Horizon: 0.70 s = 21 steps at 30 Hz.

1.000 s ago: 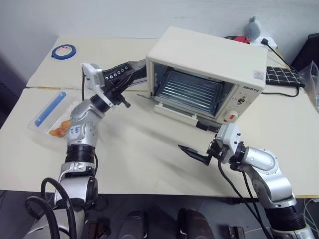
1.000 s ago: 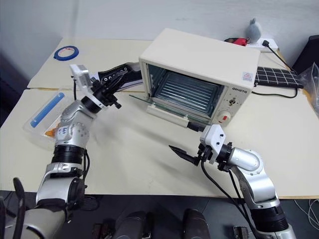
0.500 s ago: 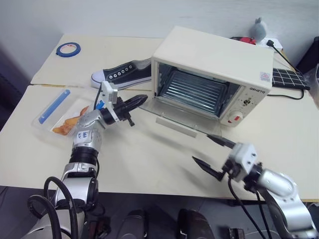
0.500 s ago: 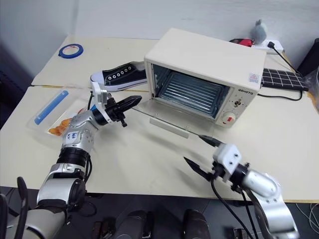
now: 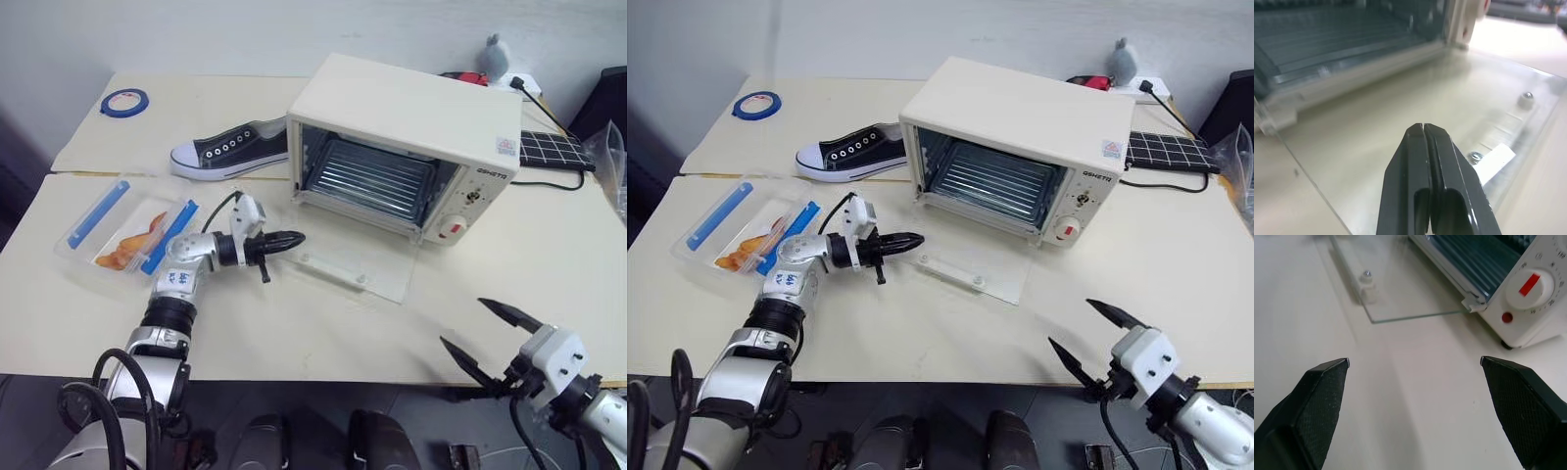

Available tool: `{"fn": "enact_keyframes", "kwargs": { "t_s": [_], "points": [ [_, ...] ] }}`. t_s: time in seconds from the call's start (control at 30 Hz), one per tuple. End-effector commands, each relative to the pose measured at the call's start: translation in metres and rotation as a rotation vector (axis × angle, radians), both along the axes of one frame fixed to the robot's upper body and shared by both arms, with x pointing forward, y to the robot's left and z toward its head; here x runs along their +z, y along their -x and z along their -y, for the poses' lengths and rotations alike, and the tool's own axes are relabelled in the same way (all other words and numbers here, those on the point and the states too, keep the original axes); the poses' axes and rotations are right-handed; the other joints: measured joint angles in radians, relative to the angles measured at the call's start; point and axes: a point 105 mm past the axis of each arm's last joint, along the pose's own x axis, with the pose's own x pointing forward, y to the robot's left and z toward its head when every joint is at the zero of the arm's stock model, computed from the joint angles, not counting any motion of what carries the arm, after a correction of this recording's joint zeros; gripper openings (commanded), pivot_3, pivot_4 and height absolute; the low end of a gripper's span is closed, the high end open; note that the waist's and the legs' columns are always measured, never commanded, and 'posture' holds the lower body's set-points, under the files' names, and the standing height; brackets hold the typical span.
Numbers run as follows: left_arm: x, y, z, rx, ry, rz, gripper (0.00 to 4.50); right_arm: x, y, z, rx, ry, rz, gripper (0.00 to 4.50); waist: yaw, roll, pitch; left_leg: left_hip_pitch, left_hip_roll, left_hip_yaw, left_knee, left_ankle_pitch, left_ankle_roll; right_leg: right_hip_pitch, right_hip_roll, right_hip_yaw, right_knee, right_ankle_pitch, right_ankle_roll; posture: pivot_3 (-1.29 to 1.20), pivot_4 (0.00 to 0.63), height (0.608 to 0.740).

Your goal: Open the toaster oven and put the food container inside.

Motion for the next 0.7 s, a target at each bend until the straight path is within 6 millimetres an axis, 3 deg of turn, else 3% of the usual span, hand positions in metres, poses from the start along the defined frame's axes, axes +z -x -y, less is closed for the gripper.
{"fn": "enact_keyframes", "kwargs": {
  "t_s": [0.03, 0.17, 0.27, 0.4, 0.5, 0.7],
  "points": [
    [-0.003, 0.009, -0.005, 0.012, -0.069, 0.037, 0.04, 0.013, -0.005, -0.01, 0.071, -0.03, 0.021, 4.5, 0.0, 0.0, 0.0, 0.0, 0.0, 0.0, 0.0, 0.0, 0.0, 0.0, 0.0, 0.0, 0.0, 0.0, 0.0, 0.0, 0.15, 0.74],
    [-0.003, 0.023, -0.01, 0.014, -0.048, 0.007, 0.04, 0.017, -0.014, -0.019, 0.131, -0.066, 0.015, 4.5, -0.001, 0.0, 0.0, 0.001, 0.002, 0.0, 0.0, 0.0, 0.0, 0.0, 0.0, 0.001, 0.001, 0.0, 0.0, 0.0, 0.15, 0.74],
    [0.024, 0.037, -0.023, 0.095, 0.121, 0.028, 0.61, 0.026, -0.025, -0.035, 0.229, -0.111, 0.028, 4.5, -0.003, 0.0, 0.0, 0.001, 0.002, 0.0, 0.001, 0.0, 0.0, 0.0, 0.0, 0.001, 0.001, 0.0, 0.0, 0.0, 0.15, 0.74],
    [0.053, 0.066, -0.053, 0.222, 0.279, 0.078, 1.76, 0.039, -0.038, -0.055, 0.336, -0.154, 0.051, 4.5, -0.016, 0.0, 0.0, -0.001, 0.004, -0.001, 0.001, -0.001, 0.001, 0.0, -0.001, 0.001, 0.001, 0.0, 0.0, 0.0, 0.15, 0.74],
    [0.058, 0.094, -0.088, 0.392, 0.336, 0.138, 2.59, 0.047, -0.046, -0.071, 0.421, -0.181, 0.069, 4.5, -0.024, 0.0, 0.0, 0.0, 0.004, -0.001, 0.001, -0.001, 0.0, 0.0, -0.001, 0.001, 0.001, 0.0, 0.0, 0.0, 0.15, 0.74],
    [0.037, 0.156, -0.171, 0.872, 0.445, 0.139, 4.38, 0.054, -0.053, -0.1, 0.578, -0.217, 0.086, 4.5, -0.018, -0.001, 0.0, 0.0, 0.003, -0.002, 0.001, -0.001, 0.0, 0.001, -0.002, 0.0, 0.0, 0.0, 0.0, 0.0, 0.15, 0.74]
  ]
}}
